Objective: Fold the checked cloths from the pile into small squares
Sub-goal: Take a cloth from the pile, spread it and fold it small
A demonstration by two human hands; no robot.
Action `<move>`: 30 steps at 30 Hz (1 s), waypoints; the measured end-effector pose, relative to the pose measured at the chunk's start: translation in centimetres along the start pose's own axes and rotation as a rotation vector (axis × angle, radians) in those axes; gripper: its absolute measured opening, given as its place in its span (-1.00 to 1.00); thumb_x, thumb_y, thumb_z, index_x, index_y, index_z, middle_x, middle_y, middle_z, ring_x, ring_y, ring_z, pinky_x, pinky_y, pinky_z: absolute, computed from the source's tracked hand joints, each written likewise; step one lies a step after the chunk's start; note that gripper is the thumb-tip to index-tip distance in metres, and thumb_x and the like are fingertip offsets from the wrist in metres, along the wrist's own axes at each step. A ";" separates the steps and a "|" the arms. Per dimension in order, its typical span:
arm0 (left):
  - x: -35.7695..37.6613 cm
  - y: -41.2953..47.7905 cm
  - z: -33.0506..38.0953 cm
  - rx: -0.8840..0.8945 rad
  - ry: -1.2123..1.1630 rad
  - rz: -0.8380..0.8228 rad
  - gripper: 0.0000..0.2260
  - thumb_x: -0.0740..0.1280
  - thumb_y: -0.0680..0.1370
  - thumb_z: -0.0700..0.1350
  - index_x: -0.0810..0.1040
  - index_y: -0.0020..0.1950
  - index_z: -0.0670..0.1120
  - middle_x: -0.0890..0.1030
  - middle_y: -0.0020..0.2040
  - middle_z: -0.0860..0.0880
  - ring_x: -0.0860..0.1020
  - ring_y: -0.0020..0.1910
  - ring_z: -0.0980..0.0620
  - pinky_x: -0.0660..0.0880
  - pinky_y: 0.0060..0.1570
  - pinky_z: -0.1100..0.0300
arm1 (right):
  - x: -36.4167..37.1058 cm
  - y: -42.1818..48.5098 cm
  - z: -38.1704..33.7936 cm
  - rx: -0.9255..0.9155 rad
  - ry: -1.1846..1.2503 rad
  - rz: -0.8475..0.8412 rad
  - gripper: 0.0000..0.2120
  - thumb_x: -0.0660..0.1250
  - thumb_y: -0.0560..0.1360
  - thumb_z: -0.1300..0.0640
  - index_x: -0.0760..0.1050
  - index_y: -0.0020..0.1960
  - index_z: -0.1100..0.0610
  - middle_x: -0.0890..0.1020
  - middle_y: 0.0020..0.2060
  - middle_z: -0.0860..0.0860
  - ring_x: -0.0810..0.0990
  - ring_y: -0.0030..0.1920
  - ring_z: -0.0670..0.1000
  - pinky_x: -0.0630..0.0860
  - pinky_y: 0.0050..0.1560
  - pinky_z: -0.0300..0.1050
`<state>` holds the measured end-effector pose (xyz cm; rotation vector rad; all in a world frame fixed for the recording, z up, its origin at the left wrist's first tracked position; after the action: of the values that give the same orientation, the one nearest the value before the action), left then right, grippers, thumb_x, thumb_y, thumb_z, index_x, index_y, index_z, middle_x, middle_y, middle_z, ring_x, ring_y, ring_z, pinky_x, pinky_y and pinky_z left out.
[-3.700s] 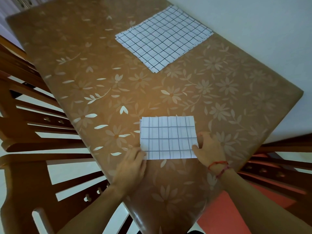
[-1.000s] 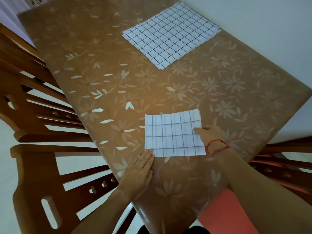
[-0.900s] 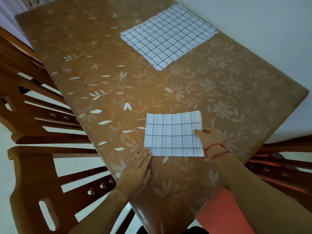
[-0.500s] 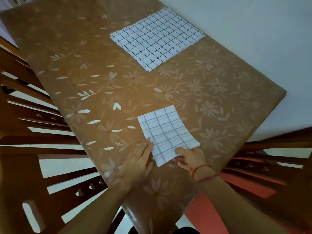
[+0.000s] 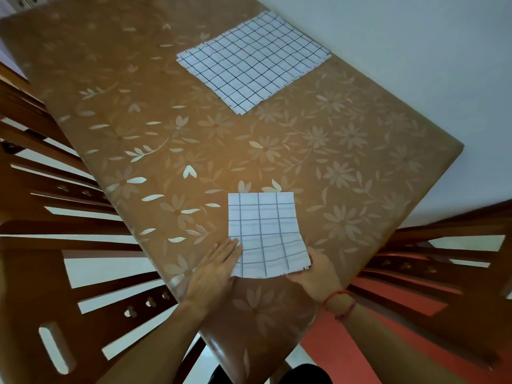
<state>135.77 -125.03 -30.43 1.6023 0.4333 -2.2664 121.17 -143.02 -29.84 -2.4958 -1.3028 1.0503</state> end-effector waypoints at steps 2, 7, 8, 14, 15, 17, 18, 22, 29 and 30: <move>-0.1 -0.4 0.0 -0.002 -0.025 -0.004 -0.28 0.59 0.20 -0.24 0.50 0.35 -0.19 0.52 0.34 -0.13 0.47 0.35 -0.08 0.14 0.38 0.09 | -1.1 0.1 0.2 -0.044 -0.038 0.123 -0.75 0.51 0.34 0.11 0.55 -0.02 0.04 0.61 -0.21 -0.15 0.56 -0.17 -0.18 0.53 -0.05 -0.16; 0.1 -1.5 0.0 0.026 -0.055 0.043 -0.35 0.58 0.20 -0.21 0.56 0.29 -0.16 0.58 0.28 -0.11 0.53 0.29 -0.10 0.16 0.37 0.08 | -1.2 0.3 -0.1 -0.255 -0.250 0.113 -0.60 0.33 0.40 0.03 0.53 0.23 0.00 0.45 0.00 -0.11 0.45 -0.07 -0.25 0.37 0.02 -0.43; 0.2 -1.8 -0.1 0.038 -0.067 0.056 -0.39 0.54 0.24 -0.20 0.56 0.29 -0.15 0.58 0.28 -0.10 0.52 0.29 -0.09 0.21 0.38 0.08 | -1.0 0.3 0.0 -0.303 -0.274 0.092 -0.62 0.33 0.40 0.11 0.55 0.22 0.02 0.43 0.02 -0.11 0.46 -0.06 -0.20 0.40 0.02 -0.38; 0.1 -2.5 -1.3 -0.022 -0.155 0.059 -0.49 0.43 0.35 -0.14 0.52 0.31 -0.11 0.56 0.29 -0.06 0.38 0.31 -0.01 0.44 0.25 -0.06 | -0.5 0.7 -0.1 -0.441 -0.387 0.122 -0.78 0.43 0.31 0.39 0.66 -0.17 0.11 0.63 0.02 0.02 0.59 -0.02 0.06 0.54 0.00 -0.14; 0.0 -2.5 -1.5 -0.053 -0.188 0.067 -0.53 0.33 0.40 -0.09 0.50 0.32 -0.12 0.57 0.28 -0.05 0.38 0.30 0.01 0.44 0.25 -0.06 | -0.6 0.7 -0.3 -0.434 -0.385 0.123 -0.77 0.39 0.28 0.40 0.66 -0.19 0.11 0.66 -0.01 0.02 0.60 -0.05 0.07 0.51 0.01 -0.18; -0.3 -2.5 -2.0 -0.128 -0.274 0.098 -0.56 0.20 0.47 -0.02 0.50 0.32 -0.11 0.57 0.24 -0.02 0.39 0.28 0.04 0.42 0.26 0.00 | -0.7 0.5 -0.7 -0.433 -0.371 0.103 -0.73 0.28 0.24 0.35 0.65 -0.18 0.11 0.69 -0.08 -0.01 0.61 -0.11 0.06 0.46 -0.01 -0.23; -0.4 -2.4 -2.1 -0.146 -0.304 0.116 -0.58 0.19 0.48 -0.02 0.51 0.30 -0.11 0.58 0.21 0.00 0.40 0.27 0.06 0.39 0.26 0.05 | -0.8 0.5 -1.0 -0.418 -0.363 0.092 -0.74 0.29 0.25 0.32 0.64 -0.16 0.10 0.69 -0.11 -0.03 0.61 -0.13 0.03 0.48 -0.03 -0.20; -0.5 -1.5 -2.9 -0.205 -0.364 0.172 -0.72 0.31 0.46 -0.17 0.58 0.16 -0.09 0.61 0.11 0.02 0.43 0.20 0.05 0.40 0.18 0.08 | -1.3 0.7 -1.4 -0.323 -0.316 0.124 -0.85 0.45 0.40 0.25 0.56 -0.23 0.02 0.60 -0.37 -0.11 0.52 -0.32 -0.08 0.44 -0.27 -0.19; -1.3 0.6 -3.3 -0.322 -0.421 0.155 -0.65 0.38 0.49 -0.20 0.54 0.25 0.05 0.53 0.21 0.20 0.40 0.23 0.09 0.31 0.21 0.14 | -1.2 2.5 -1.6 -0.203 -0.242 0.098 -0.91 0.36 0.50 0.15 0.60 -0.01 0.04 0.66 -0.25 -0.07 0.57 -0.25 -0.09 0.44 -0.18 -0.21; -1.3 0.9 -3.4 -0.349 -0.420 0.149 -0.67 0.38 0.50 -0.17 0.53 0.24 0.07 0.56 0.19 0.17 0.43 0.21 0.07 0.36 0.19 0.10 | -1.1 2.8 -1.7 -0.186 -0.232 0.090 -0.90 0.35 0.51 0.14 0.60 0.01 0.04 0.65 -0.25 -0.12 0.55 -0.26 -0.16 0.42 -0.18 -0.25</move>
<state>139.39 -124.25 -30.32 0.9291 0.5385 -2.1863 123.69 -145.24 -29.12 -2.6542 -1.4214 1.3302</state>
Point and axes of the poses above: each hand's wrist, its own y-axis towards the middle knuckle, its own x-axis out of the palm, z = x × y, the point moved 5 cm from there along y, towards the middle knuckle
